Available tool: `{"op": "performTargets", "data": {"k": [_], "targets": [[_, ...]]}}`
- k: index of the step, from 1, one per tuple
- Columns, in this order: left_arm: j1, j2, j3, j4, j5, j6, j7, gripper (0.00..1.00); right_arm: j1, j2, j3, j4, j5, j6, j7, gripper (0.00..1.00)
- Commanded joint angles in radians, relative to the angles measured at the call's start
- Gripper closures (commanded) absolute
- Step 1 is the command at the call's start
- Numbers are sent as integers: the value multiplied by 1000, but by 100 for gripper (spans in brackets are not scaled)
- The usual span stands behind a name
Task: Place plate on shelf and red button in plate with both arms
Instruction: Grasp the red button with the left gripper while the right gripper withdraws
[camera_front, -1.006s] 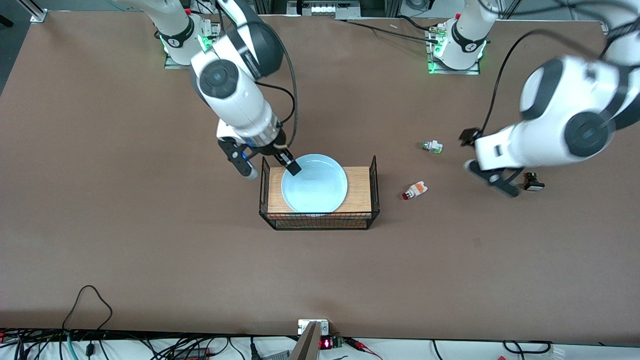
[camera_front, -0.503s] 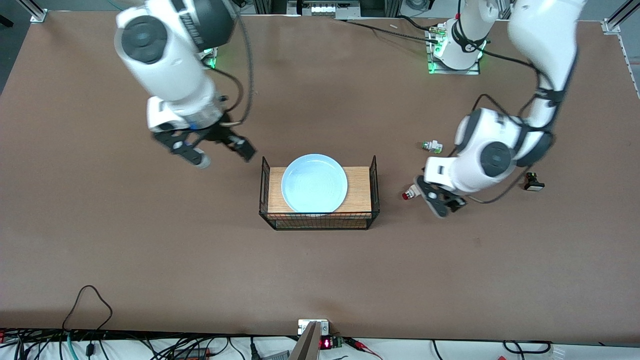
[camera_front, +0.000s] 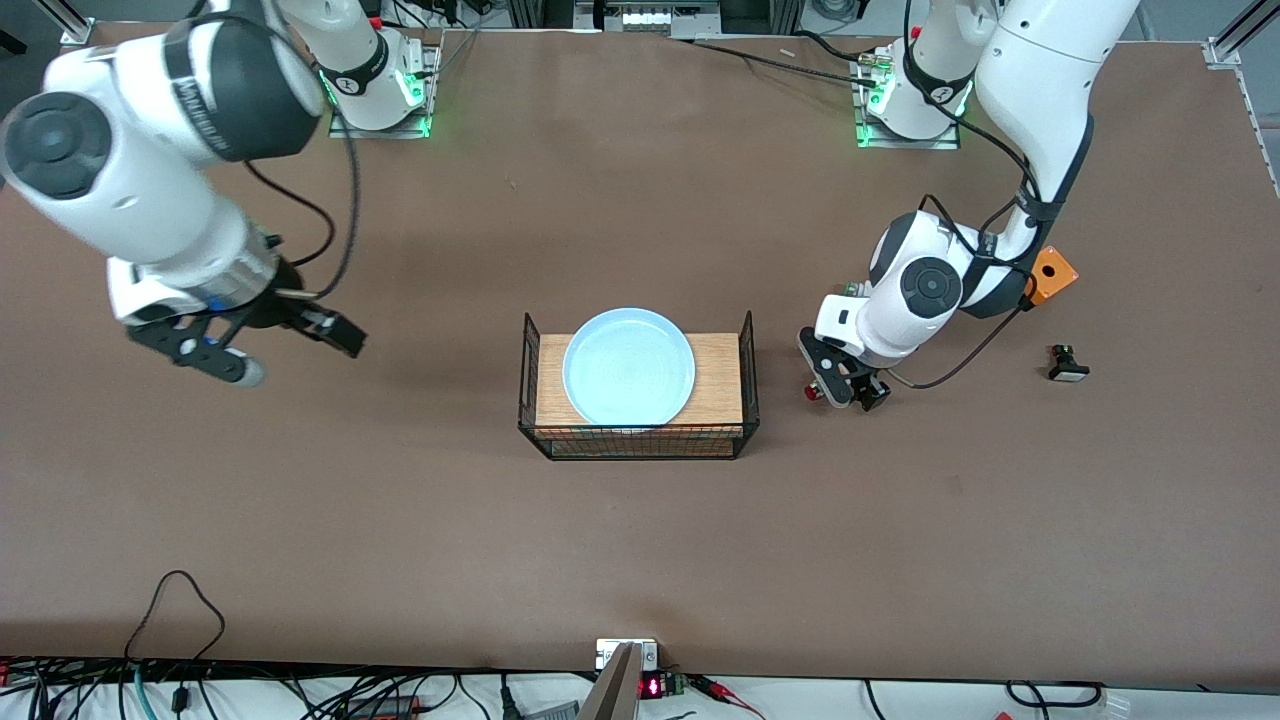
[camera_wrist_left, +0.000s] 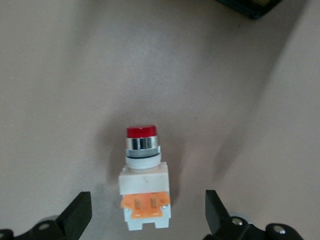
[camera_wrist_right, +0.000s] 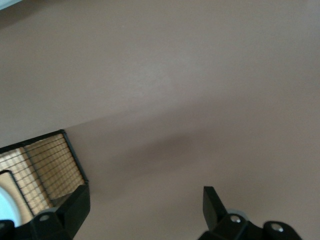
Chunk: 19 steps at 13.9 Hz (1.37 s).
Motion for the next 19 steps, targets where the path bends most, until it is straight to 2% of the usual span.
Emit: {"op": "performTargets", "data": {"k": [1, 2, 3, 5, 7, 9, 11, 13, 14, 16, 18, 19], "targets": [[-3, 15, 2, -8, 17, 52, 20, 0, -116, -39, 13, -15, -8, -39, -238, 0], [-3, 22, 0, -7, 17, 55, 26, 0, -153, -44, 13, -13, -8, -50, -315, 0], [-3, 22, 0, -8, 19, 54, 31, 9, -185, -50, 13, -15, -8, -53, -375, 0], [-3, 24, 0, -7, 19, 49, 34, 50, -253, -72, 13, -15, -7, -76, -498, 0], [-3, 19, 0, -5, 19, 42, 37, 73, -303, -96, 13, -12, -5, -113, -593, 0], [-2, 13, 0, 12, 17, 23, 68, 77, -310, -121, 11, -8, -5, -195, -591, 0], [0, -37, 0, 13, 17, -19, 66, 77, -302, -162, 10, -59, -7, -185, -583, 0], [14, -123, 2, 77, 13, -216, 51, 76, -304, -226, 10, -164, -7, -103, -577, 0], [24, -149, 2, 135, 10, -333, 30, 76, -304, -255, 10, -206, -7, -79, -575, 0], [37, -172, 2, 298, 2, -617, -54, 76, -302, -274, 11, -206, 1, -102, -554, 0], [34, -177, -3, 497, -3, -876, -227, 77, -304, -283, 12, -190, 7, -140, -554, 0], [23, -177, -4, 571, -36, -962, -328, 77, -304, -286, 10, -189, 9, -141, -563, 0]]}}
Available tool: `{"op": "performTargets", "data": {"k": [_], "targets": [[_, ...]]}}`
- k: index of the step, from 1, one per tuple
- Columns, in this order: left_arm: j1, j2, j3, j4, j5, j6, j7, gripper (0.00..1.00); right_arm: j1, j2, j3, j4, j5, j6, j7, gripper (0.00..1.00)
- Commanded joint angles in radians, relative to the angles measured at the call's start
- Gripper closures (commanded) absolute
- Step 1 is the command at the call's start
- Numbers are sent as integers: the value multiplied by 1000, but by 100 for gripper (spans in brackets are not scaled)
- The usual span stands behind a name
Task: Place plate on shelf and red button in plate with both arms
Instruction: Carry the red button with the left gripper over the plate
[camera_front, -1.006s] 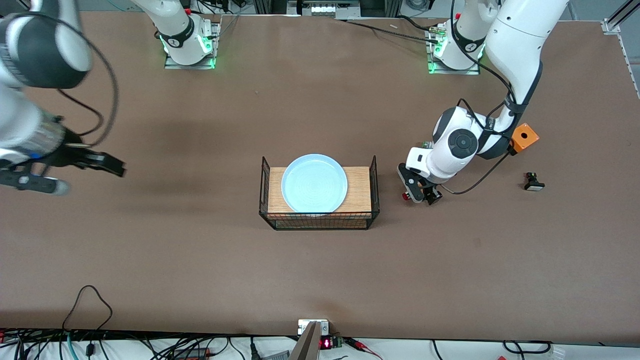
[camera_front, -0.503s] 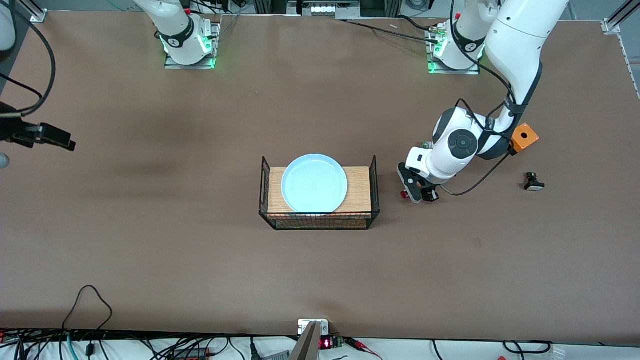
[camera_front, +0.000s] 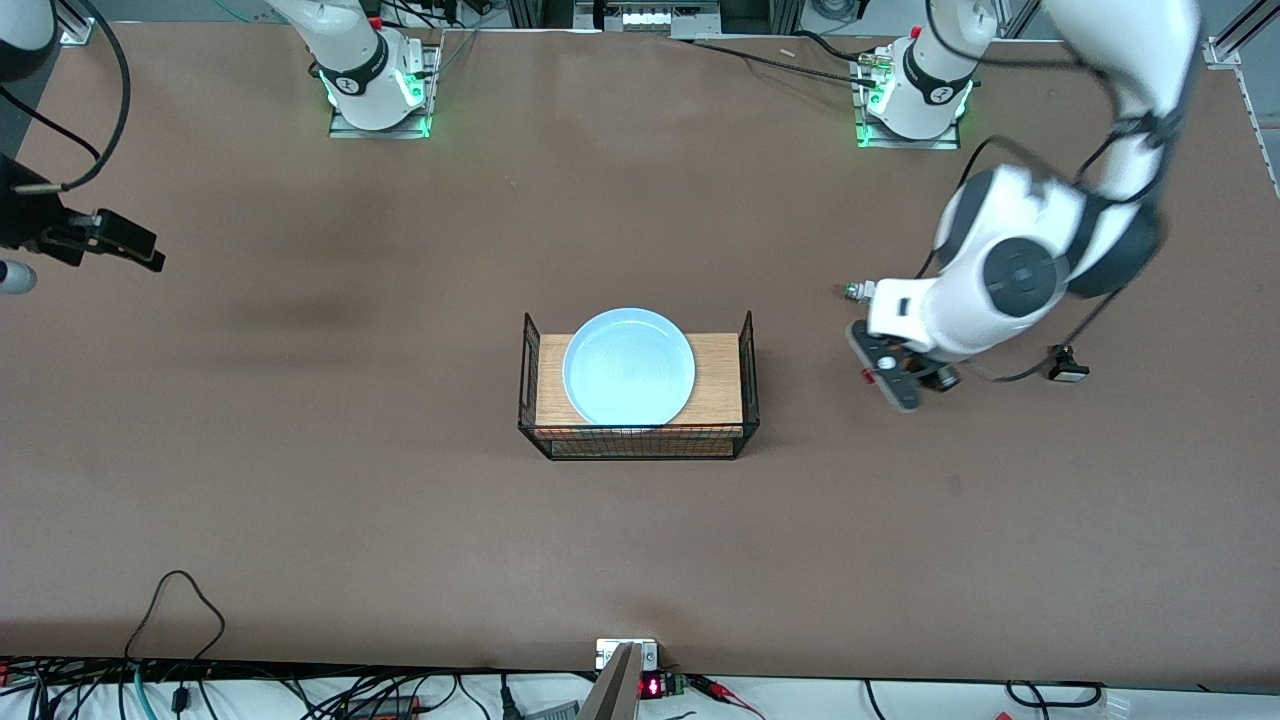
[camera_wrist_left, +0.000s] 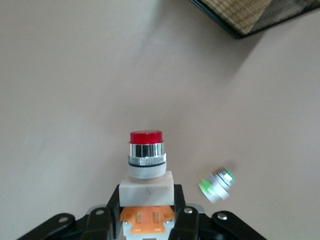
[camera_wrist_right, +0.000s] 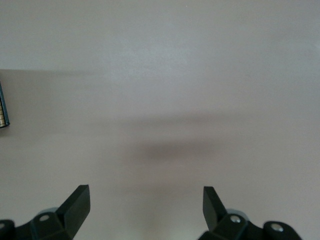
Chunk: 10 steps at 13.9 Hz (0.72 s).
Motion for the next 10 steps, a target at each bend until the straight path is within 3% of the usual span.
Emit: {"op": "performTargets", "data": {"k": [1, 3, 5, 10], "targets": [[-28, 24, -14, 227, -105, -234, -273, 76, -3, -34, 6, -15, 6, -12, -1, 0], [-37, 28, -72, 250, -227, -237, -470, 75, 2, -31, 15, -1, 3, -24, -4, 0], [-78, 43, -123, 275, -253, -179, -692, 75, -1, -28, 12, 8, 6, -31, -3, 0], [-315, 169, -117, 289, -233, 104, -1134, 75, 2, -28, 14, 12, 5, -43, -6, 0]]}}
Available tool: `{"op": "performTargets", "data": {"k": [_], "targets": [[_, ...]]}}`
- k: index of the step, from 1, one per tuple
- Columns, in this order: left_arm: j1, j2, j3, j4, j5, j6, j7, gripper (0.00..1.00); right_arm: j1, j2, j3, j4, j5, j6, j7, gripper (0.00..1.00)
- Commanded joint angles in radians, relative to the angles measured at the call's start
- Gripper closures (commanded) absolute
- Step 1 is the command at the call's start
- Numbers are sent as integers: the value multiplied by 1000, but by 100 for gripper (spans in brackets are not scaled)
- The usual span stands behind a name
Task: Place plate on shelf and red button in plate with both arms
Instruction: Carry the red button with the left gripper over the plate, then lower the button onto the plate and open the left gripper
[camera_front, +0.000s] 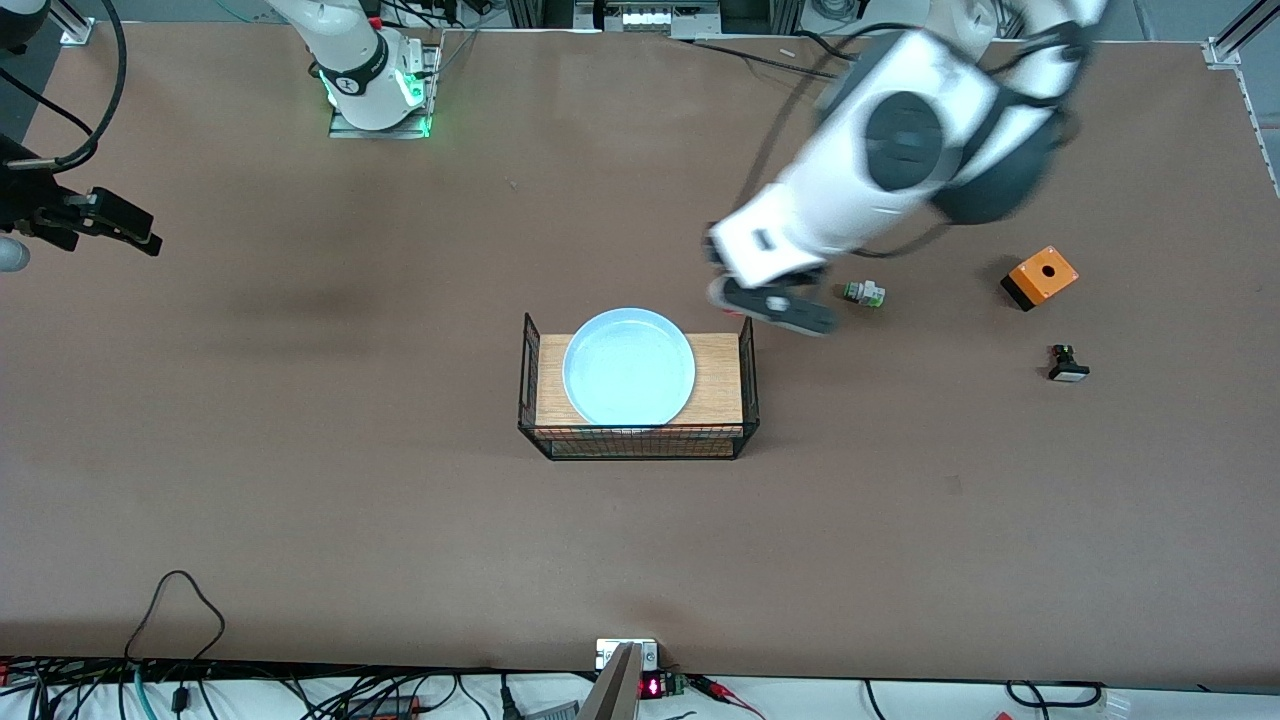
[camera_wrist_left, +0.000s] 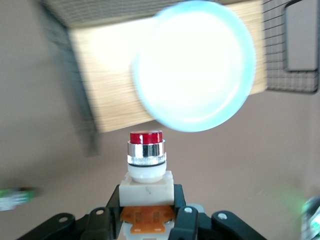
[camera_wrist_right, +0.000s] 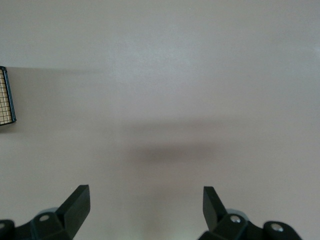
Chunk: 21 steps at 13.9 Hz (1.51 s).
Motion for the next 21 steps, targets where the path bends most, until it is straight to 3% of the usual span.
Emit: {"op": "performTargets", "data": {"k": [1, 5, 10, 12, 13, 14, 15, 18, 21], "targets": [[-78, 95, 15, 53, 16, 111, -169, 75, 0, -8, 3, 10, 4, -29, -5, 0], [-95, 182, 15, 54, 52, 316, -196, 75, 1, -8, 5, 11, 4, -29, -4, 0], [-98, 247, 15, 54, 262, 359, -274, 75, 18, -6, 5, 11, 3, -29, -7, 0], [-106, 265, 15, 51, 304, 438, -280, 74, 20, -8, 5, 14, 1, -29, -8, 0], [-104, 265, 15, 51, 307, 441, -280, 65, 18, -9, 5, 19, 1, -29, -8, 0], [-104, 264, 14, 51, 307, 439, -282, 39, 17, -8, 3, 20, 3, -29, -8, 0], [-104, 261, 11, 50, 306, 435, -282, 0, 17, -9, 3, 22, 3, -29, -8, 0], [-100, 235, 7, 50, 301, 406, -285, 0, 17, -9, 3, 26, 4, -29, -8, 0], [-92, 123, 6, 56, 297, 199, -285, 0, 18, -10, 3, 26, 4, -31, -8, 0]]}}
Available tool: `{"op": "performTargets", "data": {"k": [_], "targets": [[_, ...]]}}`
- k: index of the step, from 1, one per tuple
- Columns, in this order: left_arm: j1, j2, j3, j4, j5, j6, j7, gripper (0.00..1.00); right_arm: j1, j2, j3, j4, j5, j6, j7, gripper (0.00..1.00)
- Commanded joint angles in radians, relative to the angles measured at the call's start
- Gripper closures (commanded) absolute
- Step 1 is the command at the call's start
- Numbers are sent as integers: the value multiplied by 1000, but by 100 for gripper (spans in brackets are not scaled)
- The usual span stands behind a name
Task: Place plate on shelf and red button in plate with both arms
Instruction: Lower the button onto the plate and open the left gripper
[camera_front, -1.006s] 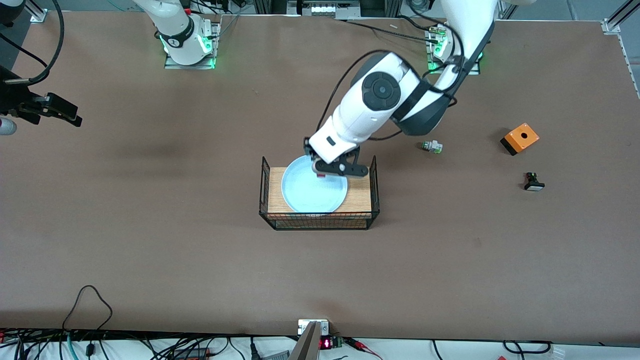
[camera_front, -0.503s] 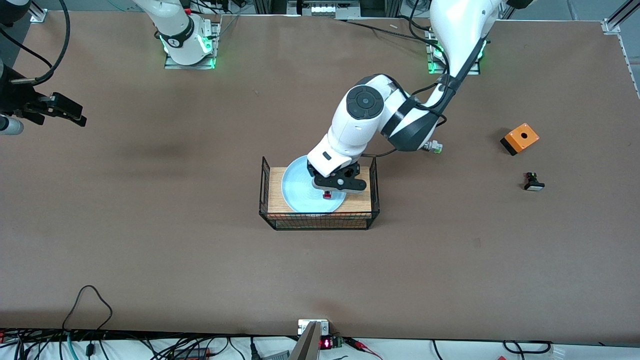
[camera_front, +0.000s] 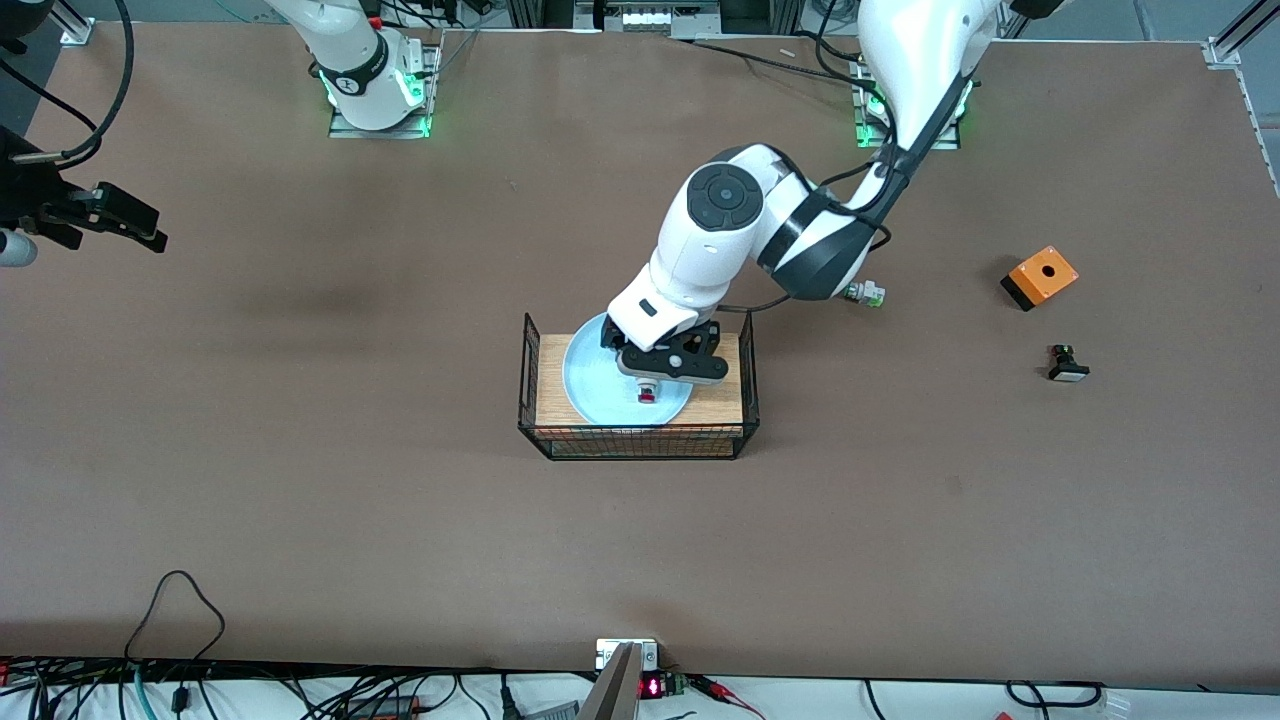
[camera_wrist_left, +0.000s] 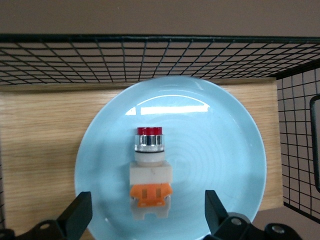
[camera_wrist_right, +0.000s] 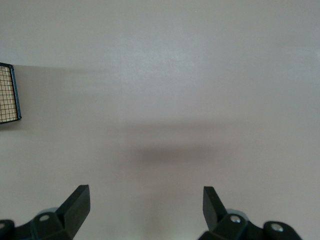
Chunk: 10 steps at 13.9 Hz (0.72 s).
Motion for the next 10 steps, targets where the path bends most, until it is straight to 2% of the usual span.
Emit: {"op": "performTargets", "data": {"k": [1, 3, 6, 10], "targets": [[4, -140, -1, -6, 19, -225, -21, 0, 2, -10, 1, 10, 4, -19, -8, 0], [19, -227, 2, -4, 21, -394, -13, 0, 2, -10, -1, 10, 3, -39, -9, 0], [100, -319, 6, -4, 35, -633, 57, 0, 2, -12, -1, 11, -2, -64, -22, 0], [267, -401, 2, -6, 26, -831, 291, 0, 2, -12, 1, 11, 3, -74, -39, 0]]}}
